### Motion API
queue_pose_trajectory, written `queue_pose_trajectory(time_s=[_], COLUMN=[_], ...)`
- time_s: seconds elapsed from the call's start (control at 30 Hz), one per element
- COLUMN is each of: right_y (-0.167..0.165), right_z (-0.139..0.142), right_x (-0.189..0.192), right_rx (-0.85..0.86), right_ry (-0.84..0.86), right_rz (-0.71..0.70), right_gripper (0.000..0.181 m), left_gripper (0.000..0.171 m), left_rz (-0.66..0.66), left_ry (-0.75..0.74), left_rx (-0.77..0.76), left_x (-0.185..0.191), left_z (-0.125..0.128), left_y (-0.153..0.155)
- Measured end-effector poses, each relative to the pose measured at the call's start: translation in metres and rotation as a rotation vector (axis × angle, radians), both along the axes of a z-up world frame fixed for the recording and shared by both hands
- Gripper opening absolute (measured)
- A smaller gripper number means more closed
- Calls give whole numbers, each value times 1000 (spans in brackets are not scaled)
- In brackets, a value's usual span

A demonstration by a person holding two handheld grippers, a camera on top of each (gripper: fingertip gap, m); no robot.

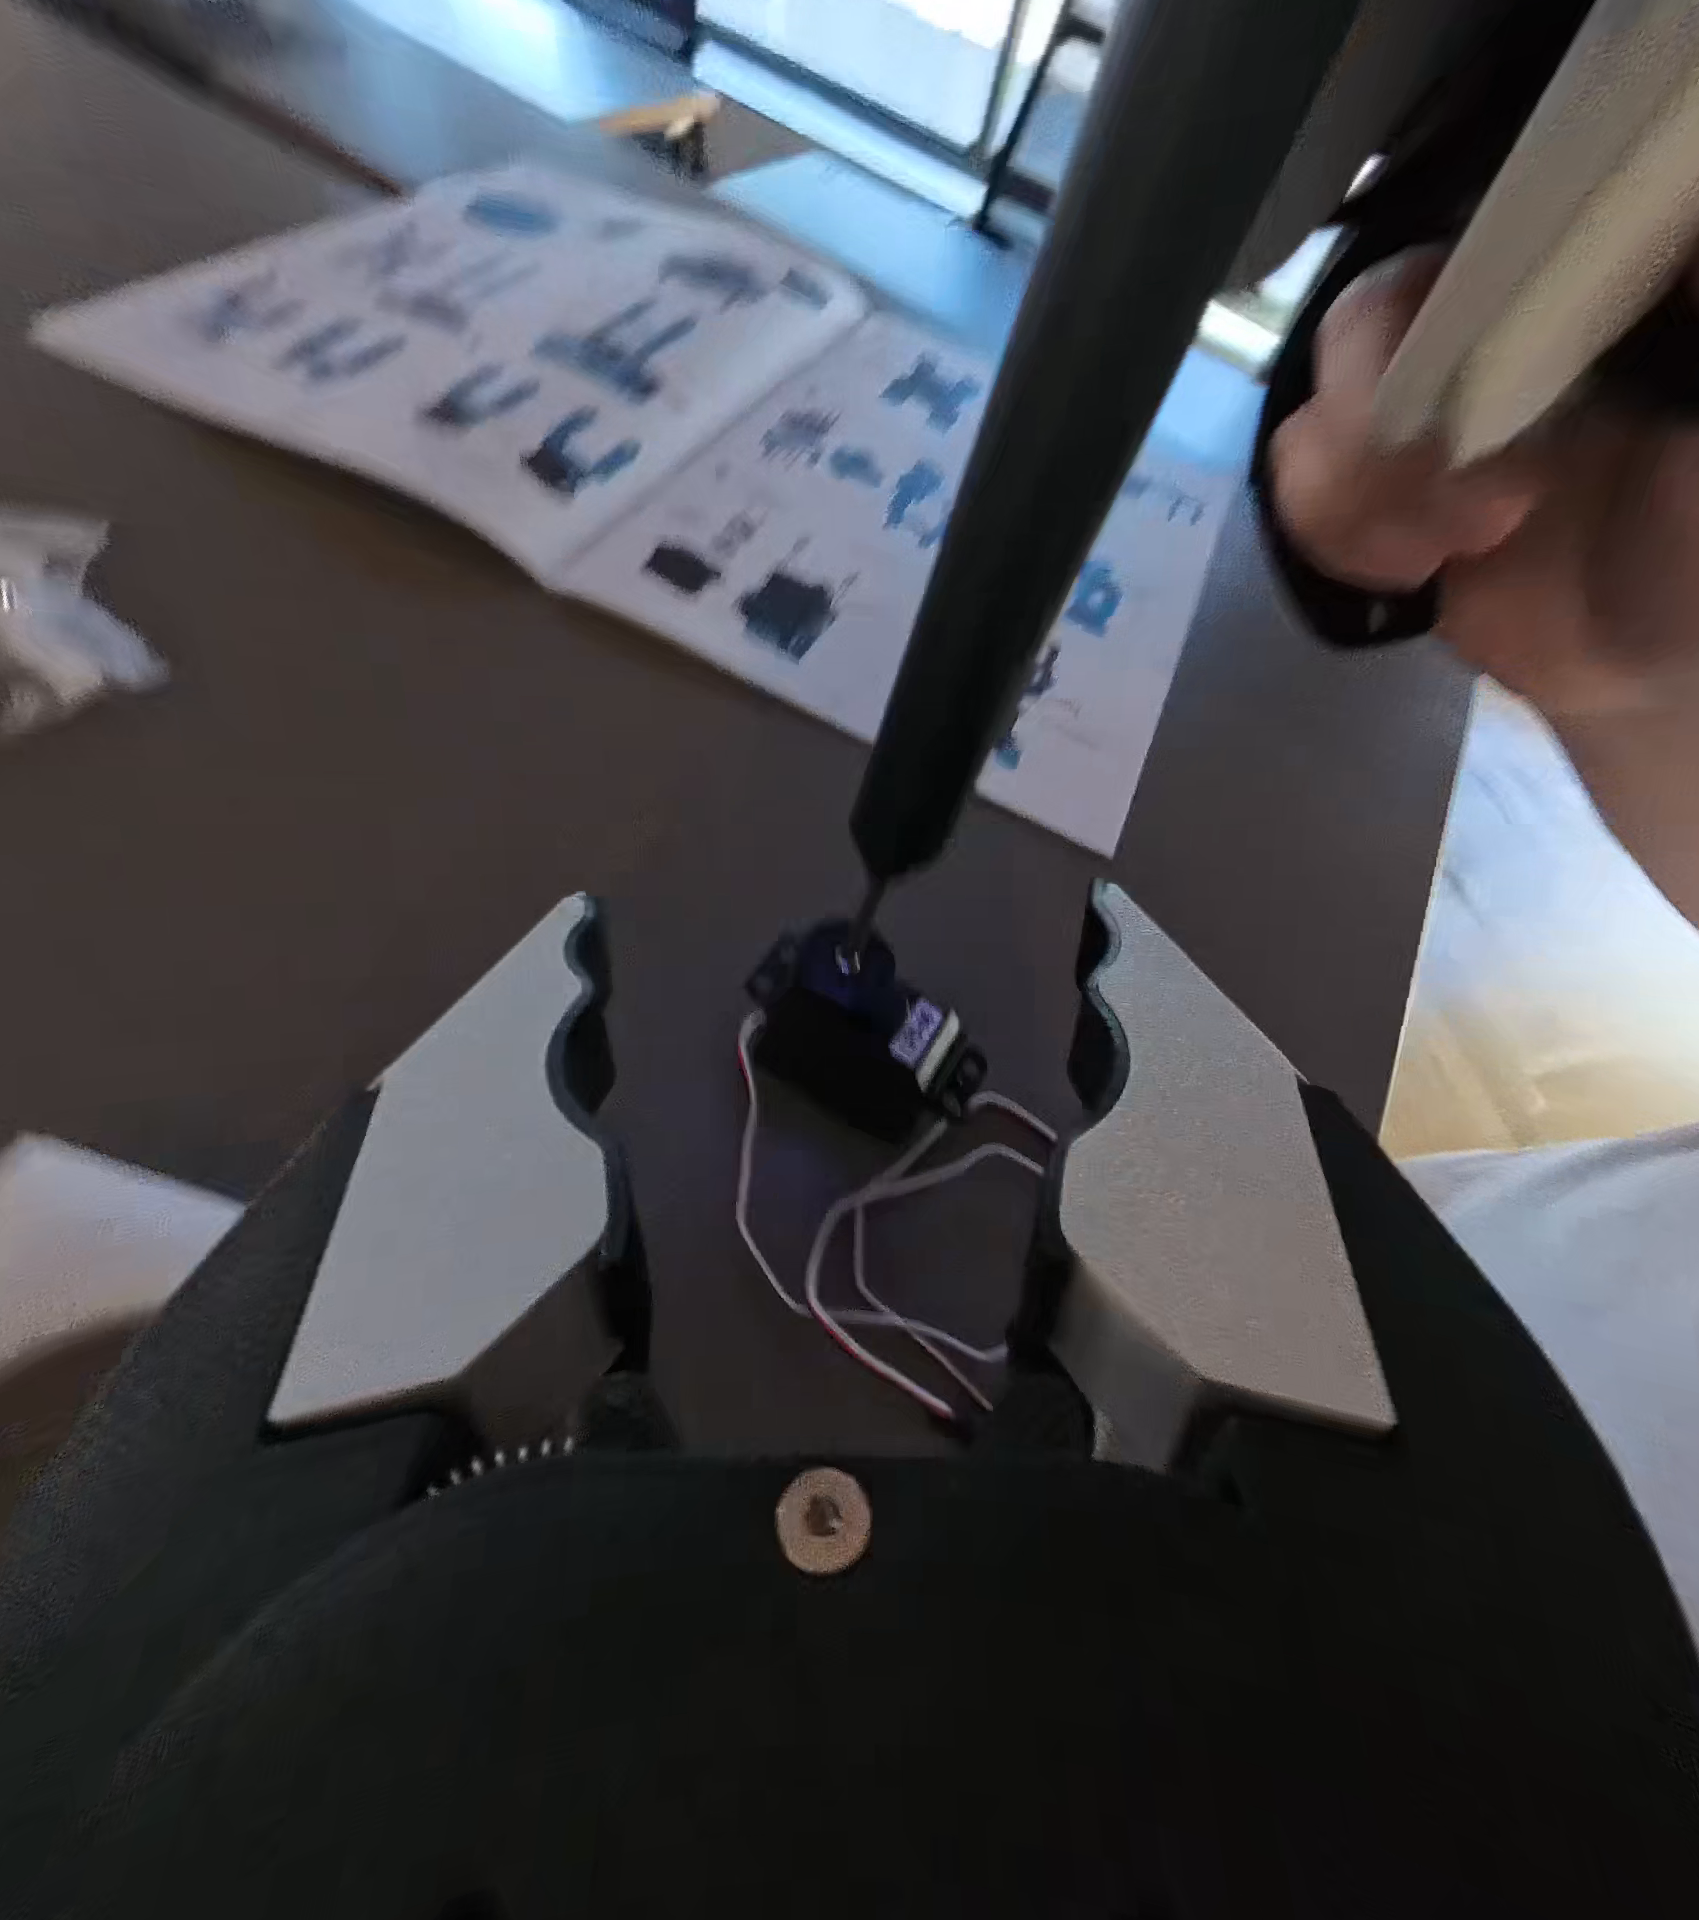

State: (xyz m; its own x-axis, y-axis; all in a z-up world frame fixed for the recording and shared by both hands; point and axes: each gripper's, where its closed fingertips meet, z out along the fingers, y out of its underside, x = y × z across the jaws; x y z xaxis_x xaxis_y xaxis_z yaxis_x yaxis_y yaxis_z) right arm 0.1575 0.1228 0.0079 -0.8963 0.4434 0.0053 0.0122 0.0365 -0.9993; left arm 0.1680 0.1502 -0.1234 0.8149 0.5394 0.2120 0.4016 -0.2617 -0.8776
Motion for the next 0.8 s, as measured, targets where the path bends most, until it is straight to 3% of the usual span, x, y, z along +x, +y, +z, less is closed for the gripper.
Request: queue_pose_trajectory(time_s=[0.13,0.27,0.33,0.47,0.8], right_y=[2,-1,-2,1,1], right_z=[0,1,1,0,-2], right_x=[1,2,2,1,14], right_rx=[-8,-2,9,2,84], right_ry=[2,19,16,-26,-26], right_rz=[-3,8,32,122,389], right_gripper=[16,16,16,16,17], left_gripper=[83,50,48,47,48], left_rz=[139,194,173,47,-374], left_ry=[-122,-69,-58,-86,15], left_rx=[-118,-192,-217,-220,-354], left_x=[17,8,7,11,17], left_z=[-45,-55,-55,-56,-57], left_y=[3,6,5,4,6])
